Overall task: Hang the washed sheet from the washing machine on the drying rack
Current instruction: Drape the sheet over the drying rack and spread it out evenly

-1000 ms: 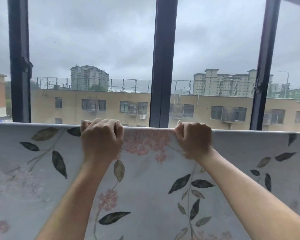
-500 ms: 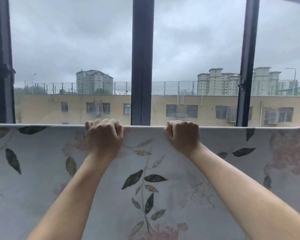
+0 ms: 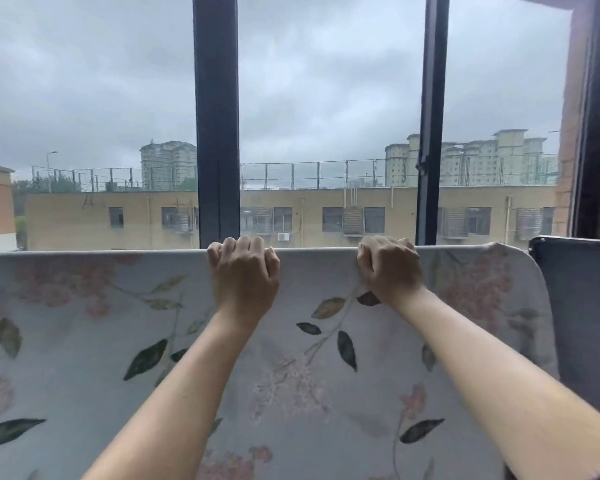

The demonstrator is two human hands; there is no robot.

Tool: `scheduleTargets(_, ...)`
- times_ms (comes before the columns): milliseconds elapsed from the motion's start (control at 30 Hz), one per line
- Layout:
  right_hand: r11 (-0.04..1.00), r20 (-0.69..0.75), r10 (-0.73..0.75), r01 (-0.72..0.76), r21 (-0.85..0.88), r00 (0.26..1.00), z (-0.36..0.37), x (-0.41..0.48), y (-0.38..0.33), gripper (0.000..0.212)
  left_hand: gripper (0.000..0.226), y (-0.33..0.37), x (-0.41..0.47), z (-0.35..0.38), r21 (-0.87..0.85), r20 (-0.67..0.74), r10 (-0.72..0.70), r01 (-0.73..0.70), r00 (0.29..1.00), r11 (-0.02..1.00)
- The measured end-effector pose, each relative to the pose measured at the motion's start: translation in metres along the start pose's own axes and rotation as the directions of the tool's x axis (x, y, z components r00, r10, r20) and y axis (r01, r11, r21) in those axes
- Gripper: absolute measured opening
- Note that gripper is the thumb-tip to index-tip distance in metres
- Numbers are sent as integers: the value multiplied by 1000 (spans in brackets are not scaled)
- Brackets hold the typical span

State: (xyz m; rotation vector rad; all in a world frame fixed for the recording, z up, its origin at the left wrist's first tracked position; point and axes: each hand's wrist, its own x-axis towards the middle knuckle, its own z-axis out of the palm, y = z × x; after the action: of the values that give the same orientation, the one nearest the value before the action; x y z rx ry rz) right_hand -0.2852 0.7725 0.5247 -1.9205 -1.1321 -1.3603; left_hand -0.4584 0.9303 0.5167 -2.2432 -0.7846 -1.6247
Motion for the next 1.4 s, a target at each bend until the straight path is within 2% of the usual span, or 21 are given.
scheduleTargets(133, 999, -4, -27, 27, -22, 1000, -10, -8, 49, 38, 32, 54, -3, 15, -36, 4, -16, 16, 1000, 999)
scheduleTargets(267, 999, -4, -24, 24, -46, 1000, -15, -13, 101, 39, 32, 111, -2, 34, -112, 13, -31, 32, 999, 993)
scheduleTargets(400, 999, 103, -14, 19, -48, 995, -27, -17, 160, 37, 29, 171, -5, 51, -194, 11, -1, 3, 1000, 981)
scheduleTargets(533, 991, 195, -135, 128, 46, 971, -42, -21, 214, 37, 28, 232, -2, 67, -223, 17, 64, -58, 998, 973)
scheduleTargets(567, 990, 213, -118, 98, 102, 970, -44, -23, 225, 38, 29, 245, -1, 70, -226, 28, 97, -88, 995, 970)
scheduleTargets(633, 952, 300, 50, -136, 276, 953, -46, -36, 253, 42, 29, 268, 1, 75, -257, 57, 162, -143, 985, 956)
scheduleTargets(667, 878, 385, 152, -303, 371, 910, -47, -44, 267, 48, 29, 274, 3, 76, -272, 69, 188, -163, 980, 949)
scheduleTargets(733, 680, 598, 255, -580, 447, 760, -49, -65, 298, 68, 33, 288, 10, 79, -285, 96, 242, -207, 965, 936)
scheduleTargets(800, 609, 744, 200, -676, 415, 637, -51, -84, 328, 82, 37, 301, 16, 82, -291, 115, 278, -236, 954, 927)
scheduleTargets(833, 603, 780, 160, -685, 408, 605, -50, -90, 336, 81, 38, 302, 18, 83, -297, 125, 285, -238, 950, 925)
scheduleTargets(900, 618, 810, 86, -668, 414, 581, -48, -94, 346, 67, 36, 300, 22, 81, -327, 130, 275, -221, 952, 919)
scheduleTargets(967, 661, 834, 20, -634, 402, 551, -45, -93, 351, 36, 31, 299, 24, 77, -364, 134, 230, -168, 964, 916)
scheduleTargets(1033, 745, 878, -53, -566, 352, 477, -39, -95, 354, 18, 25, 303, 24, 71, -404, 159, 185, -107, 970, 908)
scheduleTargets(1100, 888, 925, -93, -389, 244, 369, -30, -104, 358, 24, 21, 306, 21, 67, -423, 176, 168, -80, 970, 903)
scheduleTargets(1167, 962, 952, -73, -232, 146, 296, -25, -116, 365, 39, 19, 309, 19, 66, -421, 183, 147, -57, 972, 905)
scheduleTargets(1233, 957, 946, -99, -232, 176, 309, -21, -126, 370, 29, 18, 311, 17, 64, -413, 189, 113, -26, 975, 911)
scheduleTargets(1300, 924, 923, -106, -308, 229, 370, -20, -132, 372, 7, 19, 315, 15, 64, -396, 168, 86, -13, 982, 918)
scheduleTargets(1367, 917, 896, -80, -319, 238, 438, -19, -135, 377, 11, 19, 321, 12, 64, -378, 145, 56, 3, 988, 926)
scheduleTargets(1400, 905, 903, -61, -358, 230, 426, -18, -137, 378, 11, 20, 322, 12, 64, -383, 137, 44, 12, 990, 924)
